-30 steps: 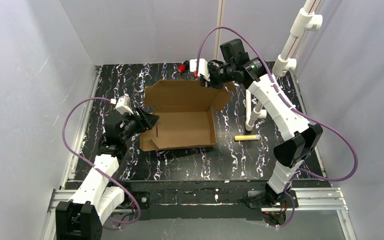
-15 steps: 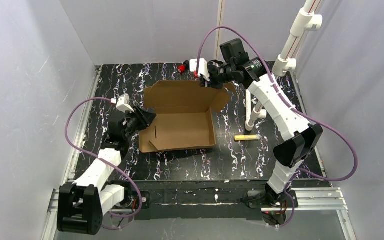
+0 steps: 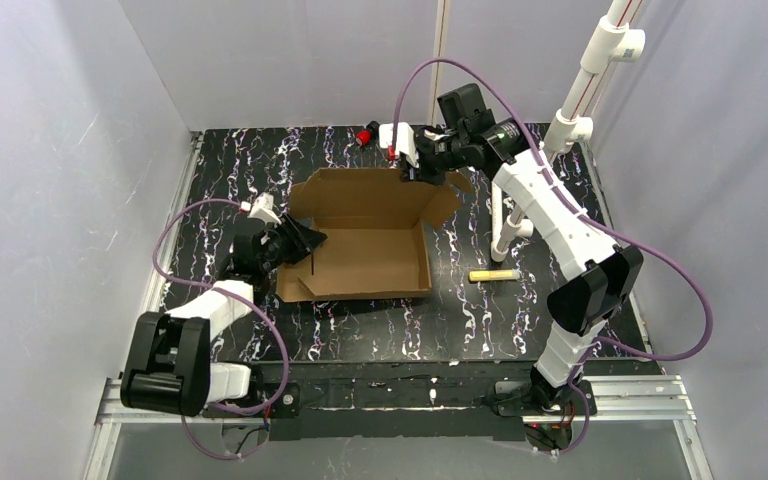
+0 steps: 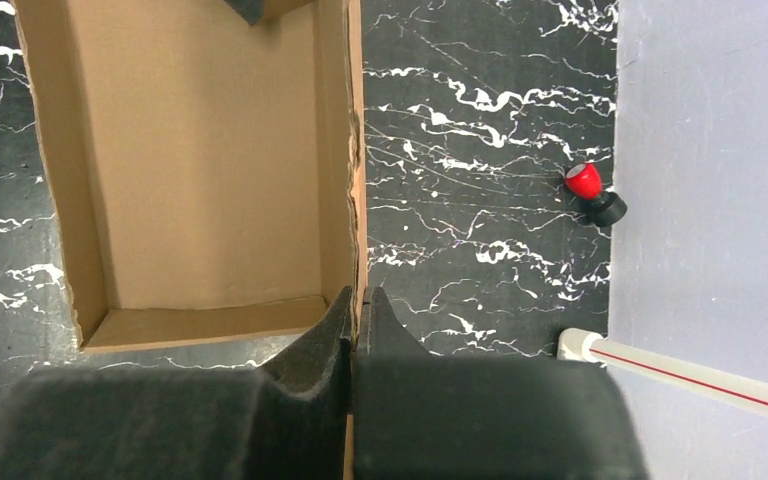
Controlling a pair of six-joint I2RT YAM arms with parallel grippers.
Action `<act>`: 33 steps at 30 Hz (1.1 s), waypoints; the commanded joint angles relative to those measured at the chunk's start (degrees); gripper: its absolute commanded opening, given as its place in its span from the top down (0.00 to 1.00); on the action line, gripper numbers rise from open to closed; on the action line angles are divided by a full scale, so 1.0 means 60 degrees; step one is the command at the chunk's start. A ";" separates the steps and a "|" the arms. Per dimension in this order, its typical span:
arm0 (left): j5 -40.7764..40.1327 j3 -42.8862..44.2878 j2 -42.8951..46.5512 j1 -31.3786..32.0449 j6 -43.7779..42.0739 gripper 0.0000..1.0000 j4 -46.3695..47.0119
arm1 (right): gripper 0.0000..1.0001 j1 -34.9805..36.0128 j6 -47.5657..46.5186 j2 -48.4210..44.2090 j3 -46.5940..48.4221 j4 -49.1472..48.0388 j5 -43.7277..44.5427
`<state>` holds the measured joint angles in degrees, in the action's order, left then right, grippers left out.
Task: Fold the paper box
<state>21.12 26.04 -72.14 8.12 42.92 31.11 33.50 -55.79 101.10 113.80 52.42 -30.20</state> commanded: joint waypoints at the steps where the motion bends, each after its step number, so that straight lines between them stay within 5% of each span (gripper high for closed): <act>1: -0.0218 0.0446 -0.0462 0.0038 0.0350 0.72 0.0569 | 0.99 -0.0016 0.0199 -0.0335 -0.0196 -0.0510 -0.0541; 9: 0.0054 0.0185 0.0554 0.0020 0.0060 0.69 0.0607 | 0.99 -0.0051 0.0476 -0.0487 -0.0625 -0.1097 0.0595; 16: 0.0061 -0.0430 0.2951 -0.0071 -0.0134 0.66 -0.1447 | 0.99 -0.0133 0.0700 -0.0431 -0.0679 -0.1334 0.0812; 21: -0.1724 0.0365 0.5028 -0.0135 -0.0651 0.62 -0.6309 | 0.99 -0.0148 0.0714 -0.0436 -0.0712 -0.1345 0.0742; 23: -0.3191 0.0827 0.6003 -0.0137 -0.1119 0.42 -0.8397 | 0.99 -0.0159 0.0743 -0.0365 -0.0664 -0.1307 0.0593; 25: -0.4057 0.1252 0.5778 -0.0152 -0.1575 0.33 -0.8981 | 0.99 -0.0162 0.0767 -0.0352 -0.0650 -0.1295 0.0518; 29: -0.3687 0.2019 0.4073 -0.0167 -0.3086 0.33 -0.9121 | 0.99 -0.0163 0.0752 -0.0492 -0.0772 -0.1316 0.0509; 33: -0.2588 0.2378 0.2626 -0.0167 -0.3232 0.55 -0.8641 | 0.99 -0.0163 0.0730 -0.0519 -0.0809 -0.1308 0.0466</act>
<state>0.84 37.12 -50.68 7.35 27.07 -21.02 32.73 -52.38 100.88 109.25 46.50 -25.67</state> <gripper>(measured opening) 0.613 0.042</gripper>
